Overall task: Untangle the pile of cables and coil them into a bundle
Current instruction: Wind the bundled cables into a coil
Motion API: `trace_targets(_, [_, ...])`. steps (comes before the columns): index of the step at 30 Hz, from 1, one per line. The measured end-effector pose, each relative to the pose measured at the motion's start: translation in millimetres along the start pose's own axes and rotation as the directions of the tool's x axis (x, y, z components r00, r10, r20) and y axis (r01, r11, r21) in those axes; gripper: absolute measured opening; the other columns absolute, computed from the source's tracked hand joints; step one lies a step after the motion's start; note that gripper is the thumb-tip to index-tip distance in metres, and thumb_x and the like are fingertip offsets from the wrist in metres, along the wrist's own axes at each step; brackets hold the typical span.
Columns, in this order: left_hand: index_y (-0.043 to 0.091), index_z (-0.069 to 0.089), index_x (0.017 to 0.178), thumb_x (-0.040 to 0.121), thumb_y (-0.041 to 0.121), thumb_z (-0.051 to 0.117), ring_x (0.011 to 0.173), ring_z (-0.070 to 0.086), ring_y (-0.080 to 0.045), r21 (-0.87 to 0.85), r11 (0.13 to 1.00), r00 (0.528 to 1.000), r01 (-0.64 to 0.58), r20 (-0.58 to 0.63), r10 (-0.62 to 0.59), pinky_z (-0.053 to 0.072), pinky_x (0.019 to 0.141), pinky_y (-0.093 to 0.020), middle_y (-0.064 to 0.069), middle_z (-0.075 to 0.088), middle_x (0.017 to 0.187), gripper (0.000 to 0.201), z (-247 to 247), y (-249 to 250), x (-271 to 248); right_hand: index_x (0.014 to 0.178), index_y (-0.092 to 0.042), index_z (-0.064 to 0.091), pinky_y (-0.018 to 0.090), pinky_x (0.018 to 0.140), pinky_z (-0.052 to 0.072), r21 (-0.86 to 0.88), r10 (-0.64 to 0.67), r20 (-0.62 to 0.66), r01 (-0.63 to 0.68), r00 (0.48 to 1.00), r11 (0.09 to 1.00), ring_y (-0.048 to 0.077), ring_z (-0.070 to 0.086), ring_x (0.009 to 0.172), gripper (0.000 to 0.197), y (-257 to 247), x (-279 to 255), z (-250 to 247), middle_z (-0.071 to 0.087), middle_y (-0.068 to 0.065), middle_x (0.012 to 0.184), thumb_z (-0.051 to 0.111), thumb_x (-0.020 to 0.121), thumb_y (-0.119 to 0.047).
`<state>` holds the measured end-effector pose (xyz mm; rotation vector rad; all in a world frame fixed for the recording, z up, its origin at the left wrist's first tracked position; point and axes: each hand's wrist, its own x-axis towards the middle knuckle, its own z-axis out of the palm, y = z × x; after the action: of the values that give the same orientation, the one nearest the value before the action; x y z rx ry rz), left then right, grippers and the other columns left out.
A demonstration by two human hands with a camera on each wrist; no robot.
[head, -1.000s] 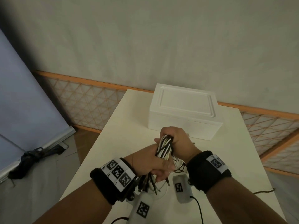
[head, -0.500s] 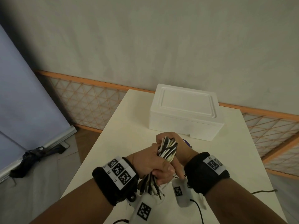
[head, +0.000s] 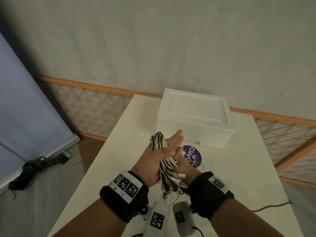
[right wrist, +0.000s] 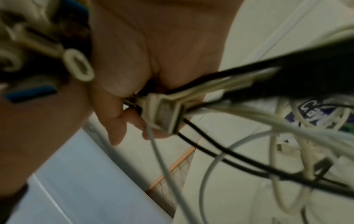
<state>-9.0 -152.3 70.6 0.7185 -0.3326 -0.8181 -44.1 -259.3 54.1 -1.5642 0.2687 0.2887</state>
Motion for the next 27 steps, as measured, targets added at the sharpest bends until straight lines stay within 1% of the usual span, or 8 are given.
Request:
trace_targets(5, [0.014,0.077,0.098,0.064,0.015,0.069,0.128,0.051,-0.012,0.210,0.970,0.992,-0.121,0.005,0.123,0.044,0.103,-0.029,0.009,0.059,0.132,0.035,-11.7,1.7,4.0,0.127,0.013,0.044,0.034,0.097,0.045,-0.232,-0.139,-0.064,0.120,0.988,0.965,0.031,0.052,0.115,0.047,-6.8,7.4,8.6,0.057,0.021,0.118,0.056,0.082,0.011])
trace_targets(8, [0.014,0.075,0.102,0.068,0.015,0.068,0.132,0.045,-0.010,0.264,0.955,0.991,-0.133,0.038,0.128,0.040,0.106,-0.027,0.012,0.058,0.134,0.034,-13.5,-2.0,3.2,0.128,0.011,0.044,0.008,0.081,0.042,-0.303,-0.143,-0.085,0.111,0.986,0.947,0.033,0.052,0.115,0.048,-7.5,0.6,6.8,0.055,0.022,0.122,0.055,0.082,0.017])
trace_targets(10, [0.016,0.075,0.103,0.071,0.015,0.067,0.134,0.043,-0.007,0.315,0.939,0.991,-0.137,0.049,0.128,0.041,0.105,-0.026,0.013,0.057,0.135,0.034,-13.4,-3.9,1.9,0.119,0.015,0.050,0.013,0.080,0.039,-0.356,-0.165,-0.042,0.140,0.985,0.924,0.032,0.054,0.108,0.040,-8.2,-4.5,7.2,0.058,0.029,0.113,0.057,0.080,0.006])
trace_targets(15, [0.024,0.072,0.111,0.079,0.014,0.062,0.137,0.038,-0.006,0.529,0.835,0.987,-0.154,0.129,0.101,0.033,0.109,-0.029,0.011,0.045,0.146,0.034,-14.7,-5.6,-4.6,0.126,-0.017,0.043,0.004,0.067,0.040,-0.392,-0.127,-0.020,0.109,0.992,0.914,-0.004,0.049,0.075,0.049,-4.6,-9.3,-0.6,0.049,-0.023,0.079,0.055,0.085,0.007])
trace_targets(20, [0.031,0.068,0.109,0.076,0.021,0.060,0.130,0.044,0.001,0.772,0.612,0.977,-0.171,0.215,0.001,0.034,0.107,-0.022,0.030,0.037,0.143,0.035,-9.8,5.2,-6.9,0.103,0.008,0.062,0.014,0.080,0.048,-0.436,-0.127,0.035,0.129,0.991,0.891,0.013,0.059,0.083,0.018,-15.6,-12.0,-10.6,0.061,0.019,0.090,0.056,0.087,0.001])
trace_targets(22, [0.030,0.070,0.108,0.076,0.016,0.059,0.136,0.037,-0.001,0.781,0.599,0.976,-0.176,0.219,0.002,0.029,0.111,-0.026,0.027,0.038,0.144,0.036,-12.4,7.2,-5.8,0.101,0.007,0.063,0.027,0.086,0.048,-0.467,-0.172,0.034,0.167,0.985,0.868,0.016,0.061,0.088,0.019,-16.7,-11.1,-9.6,0.060,0.010,0.084,0.057,0.085,-0.001])
trace_targets(24, [0.037,0.071,0.107,0.078,0.010,0.057,0.135,0.038,-0.002,0.783,0.604,0.983,-0.152,0.182,0.012,0.029,0.111,-0.029,0.032,0.040,0.141,0.042,-15.8,7.6,-2.5,0.118,0.000,0.055,0.010,0.075,0.045,-0.439,-0.226,-0.008,0.200,0.974,0.876,-0.007,0.058,0.077,0.034,-11.7,-8.8,-6.8,0.051,-0.014,0.084,0.060,0.085,0.006])
trace_targets(27, [0.043,0.068,0.111,0.077,0.020,0.057,0.135,0.040,-0.004,0.776,0.618,0.992,-0.126,0.104,0.071,0.028,0.115,-0.041,0.028,0.043,0.142,0.043,-16.6,6.2,2.3,0.132,-0.005,0.045,0.007,0.063,0.044,-0.394,-0.199,-0.133,0.133,0.971,0.909,-0.008,0.050,0.073,0.051,-5.0,-4.3,4.1,0.045,-0.022,0.088,0.063,0.085,0.005])
